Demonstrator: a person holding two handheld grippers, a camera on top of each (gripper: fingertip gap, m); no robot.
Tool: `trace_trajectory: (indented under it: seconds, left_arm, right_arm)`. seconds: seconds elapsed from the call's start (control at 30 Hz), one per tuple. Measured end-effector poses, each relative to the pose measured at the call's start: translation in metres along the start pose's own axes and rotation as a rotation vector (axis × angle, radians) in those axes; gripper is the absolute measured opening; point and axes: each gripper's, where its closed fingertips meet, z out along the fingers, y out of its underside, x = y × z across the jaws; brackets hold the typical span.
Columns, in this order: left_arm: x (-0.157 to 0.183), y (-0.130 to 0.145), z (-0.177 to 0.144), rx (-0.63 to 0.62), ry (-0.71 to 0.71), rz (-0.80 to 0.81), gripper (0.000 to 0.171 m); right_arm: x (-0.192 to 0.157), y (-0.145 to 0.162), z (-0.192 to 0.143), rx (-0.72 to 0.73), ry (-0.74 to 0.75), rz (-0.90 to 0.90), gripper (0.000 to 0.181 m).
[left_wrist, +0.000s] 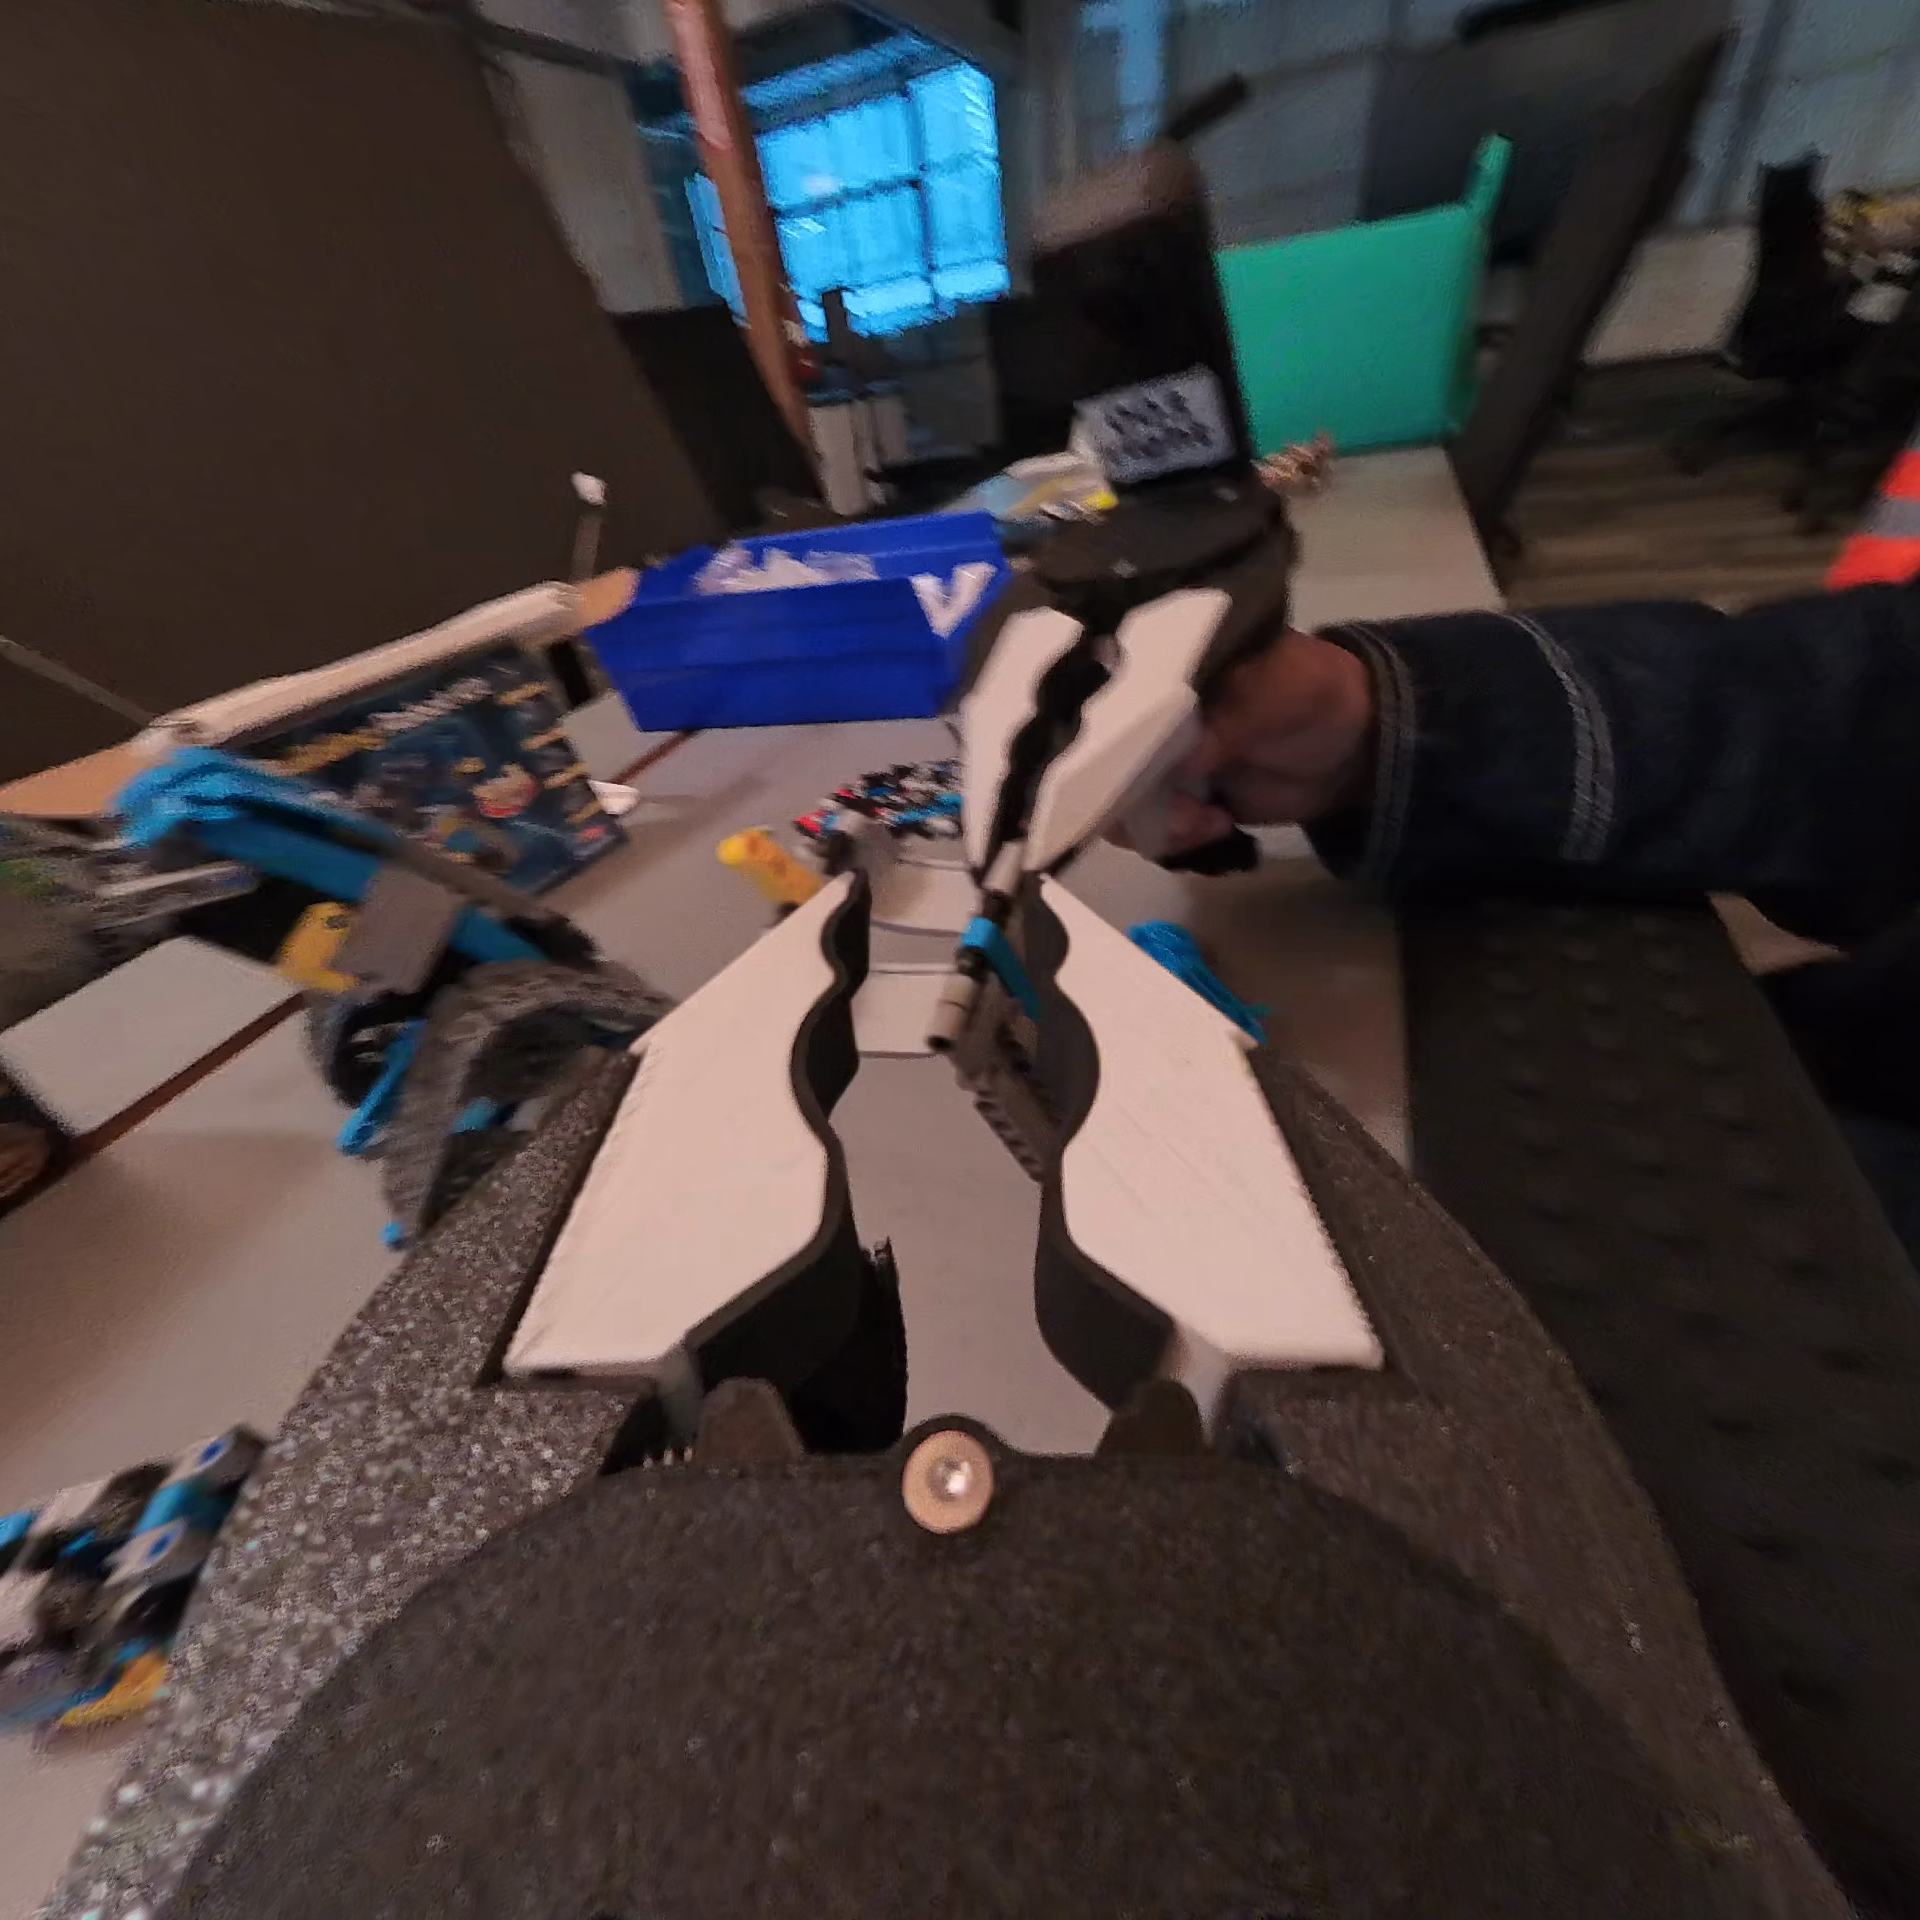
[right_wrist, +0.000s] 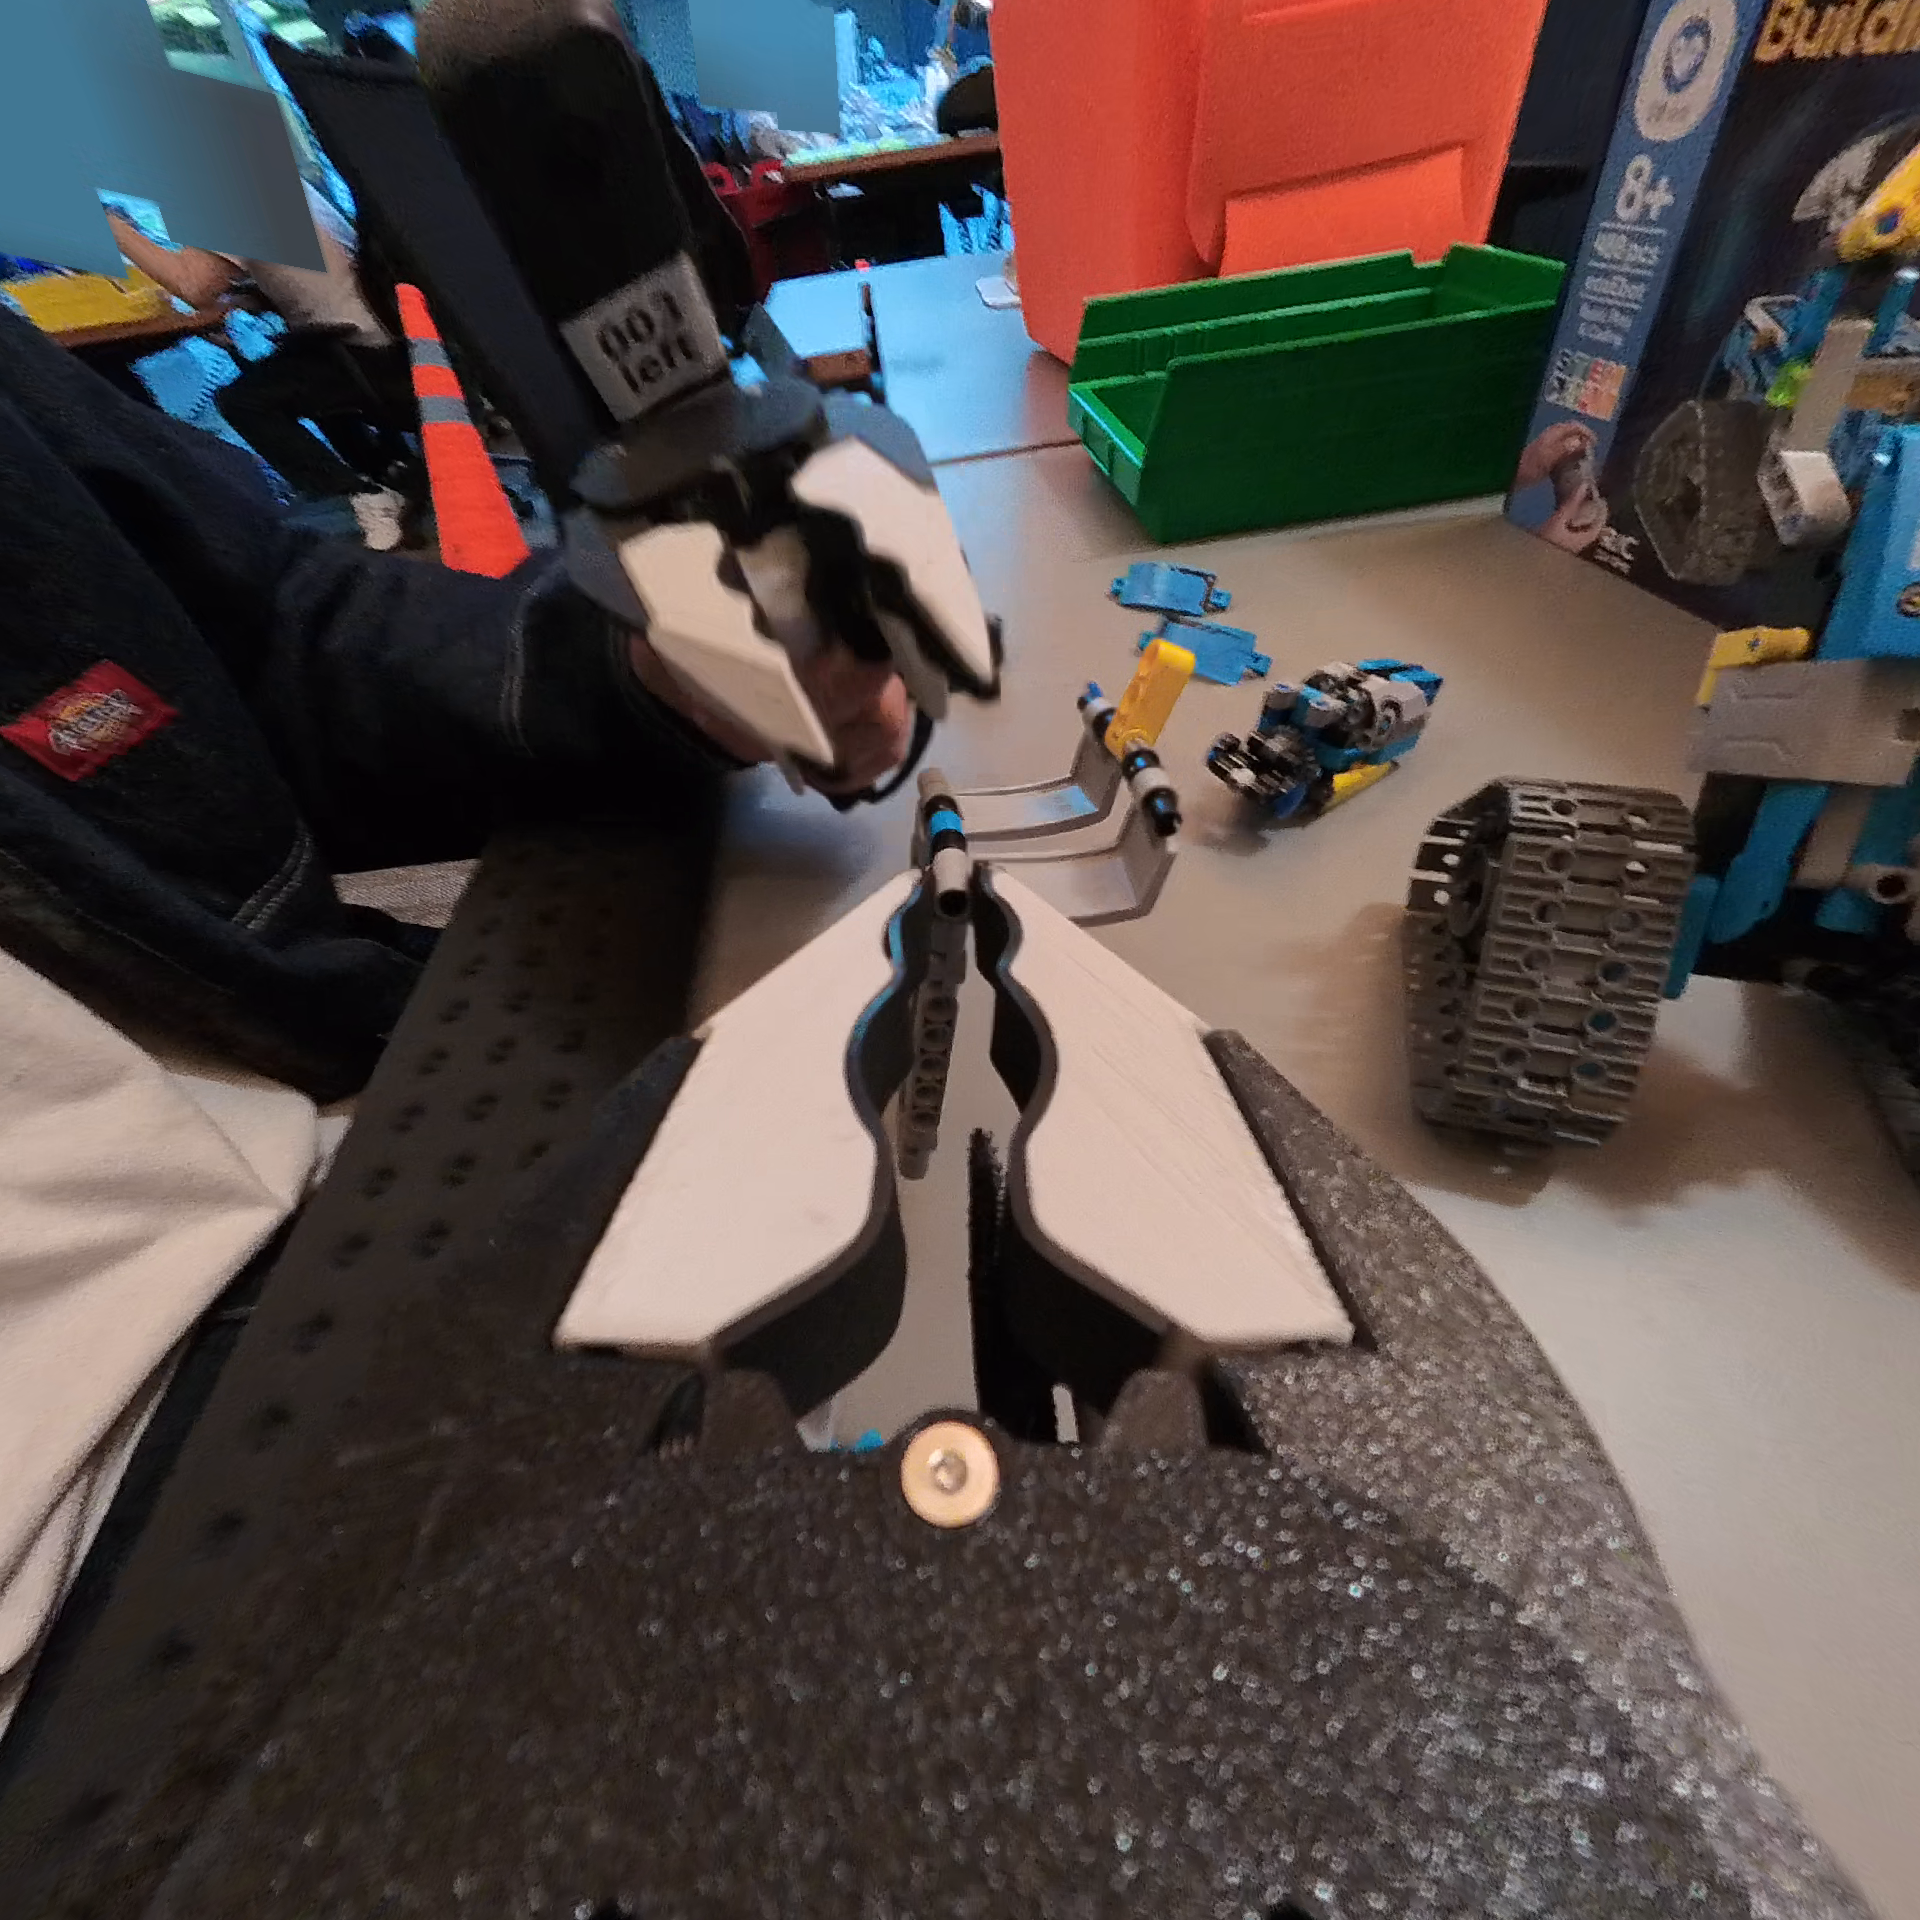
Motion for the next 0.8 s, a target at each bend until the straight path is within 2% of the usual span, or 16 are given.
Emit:
trace_trajectory:
  seconds: [0.17,0.37,0.5,0.8]
  left_arm:
    - [0.015,0.012,0.005,-0.061,0.092,0.002,0.017]
    - [0.022,0.033,0.010,-0.172,0.133,0.019,0.008]
    - [0.028,0.035,0.006,-0.181,0.200,-0.023,0.006]
    - [0.029,0.041,0.006,-0.209,0.208,-0.037,0.006]
  right_arm:
    - [-0.016,-0.005,0.003,0.029,-0.099,0.027,0.005]
    - [-0.013,0.014,0.009,-0.071,-0.082,0.027,0.005]
    - [-0.020,0.022,0.009,-0.110,-0.127,0.029,0.005]
    - [-0.017,0.028,0.010,-0.135,-0.123,0.027,0.005]
